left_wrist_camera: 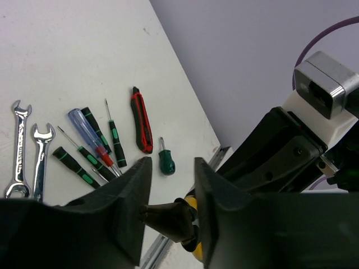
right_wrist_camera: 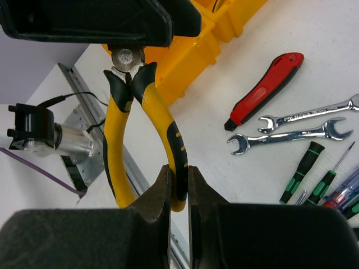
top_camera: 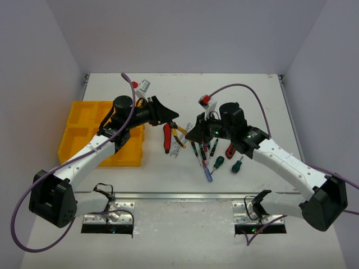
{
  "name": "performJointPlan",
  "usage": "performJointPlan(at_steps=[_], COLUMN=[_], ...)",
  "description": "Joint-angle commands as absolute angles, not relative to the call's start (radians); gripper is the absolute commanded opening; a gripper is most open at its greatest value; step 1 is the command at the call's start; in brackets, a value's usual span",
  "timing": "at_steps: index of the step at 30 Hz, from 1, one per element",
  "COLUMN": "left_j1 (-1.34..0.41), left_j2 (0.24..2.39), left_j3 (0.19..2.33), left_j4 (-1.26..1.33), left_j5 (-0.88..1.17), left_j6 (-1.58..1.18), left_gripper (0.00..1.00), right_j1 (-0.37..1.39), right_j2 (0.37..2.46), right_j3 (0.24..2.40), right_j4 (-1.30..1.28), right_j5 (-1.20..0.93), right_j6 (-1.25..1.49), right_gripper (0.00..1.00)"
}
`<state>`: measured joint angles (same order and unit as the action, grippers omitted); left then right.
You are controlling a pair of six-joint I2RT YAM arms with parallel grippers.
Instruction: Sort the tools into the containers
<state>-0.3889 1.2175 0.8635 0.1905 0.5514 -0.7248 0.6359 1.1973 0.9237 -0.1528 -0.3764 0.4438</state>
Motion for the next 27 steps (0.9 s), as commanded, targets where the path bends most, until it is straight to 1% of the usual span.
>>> performJointPlan(at_steps=[1, 2, 3, 8, 10, 11, 12, 14, 15, 16, 18, 19, 22, 23, 26, 27], left_j1=[-0.397, -0.399, -0.398, -0.399, -0.399, -0.399, -0.399, -0.399, -0.4, -0.398, -0.393, -0.388, -0.306, -0.302, -0.149, -0.13], left_j2=[1.192, 1.191, 1.189, 1.179, 1.185, 1.187, 1.19, 1.2, 1.209, 1.22, 1.258, 1.28, 1.382, 1.385, 1.541, 1.561], left_j3=[0.899, 0.9, 0.902, 0.909, 0.915, 0.917, 0.922, 0.955, 0.991, 1.026, 1.107, 1.145, 1.294, 1.298, 1.459, 1.48], left_j4=[0.224, 0.217, 0.211, 0.154, 0.133, 0.122, 0.106, 0.02, -0.077, -0.149, -0.291, -0.339, -0.467, -0.492, -0.549, -0.566], left_j5=[0.524, 0.515, 0.511, 0.483, 0.464, 0.454, 0.442, 0.373, 0.311, 0.171, 0.002, -0.131, -0.275, -0.291, -0.278, -0.288], left_j6=[-0.714, -0.709, -0.709, -0.709, -0.701, -0.696, -0.687, -0.649, -0.628, -0.592, -0.557, -0.541, -0.523, -0.52, -0.517, -0.515], left_gripper=[0.18, 0.02, 0.0, 0.0, 0.0, 0.0, 0.0, 0.0, 0.0, 0.0, 0.0, 0.0, 0.0, 0.0, 0.0, 0.0], right_j1=[0.644, 0.646, 0.646, 0.646, 0.646, 0.646, 0.646, 0.646, 0.645, 0.643, 0.642, 0.64, 0.635, 0.634, 0.632, 0.632], right_j2=[1.199, 1.202, 1.205, 1.225, 1.232, 1.236, 1.239, 1.245, 1.243, 1.237, 1.212, 1.197, 1.114, 1.112, 1.05, 1.036], right_j3=[0.978, 0.983, 0.986, 0.992, 0.994, 0.995, 0.997, 1.008, 1.01, 1.011, 1.009, 1.007, 0.988, 0.981, 0.957, 0.952], right_j4=[-0.077, -0.079, -0.084, -0.09, -0.081, -0.078, -0.081, -0.103, -0.125, -0.145, -0.189, -0.21, -0.291, -0.292, -0.335, -0.347], right_j5=[-0.374, -0.366, -0.356, -0.288, -0.299, -0.304, -0.302, -0.279, -0.258, -0.21, -0.154, -0.108, -0.005, 0.015, 0.033, 0.032], right_j6=[0.443, 0.446, 0.448, 0.493, 0.511, 0.517, 0.52, 0.537, 0.536, 0.532, 0.522, 0.514, 0.509, 0.512, 0.508, 0.506], right_gripper=[0.0, 0.0, 0.0, 0.0, 0.04, 0.12, 0.36, 0.99, 0.99, 0.99, 0.99, 0.99, 0.99, 0.99, 0.99, 0.99])
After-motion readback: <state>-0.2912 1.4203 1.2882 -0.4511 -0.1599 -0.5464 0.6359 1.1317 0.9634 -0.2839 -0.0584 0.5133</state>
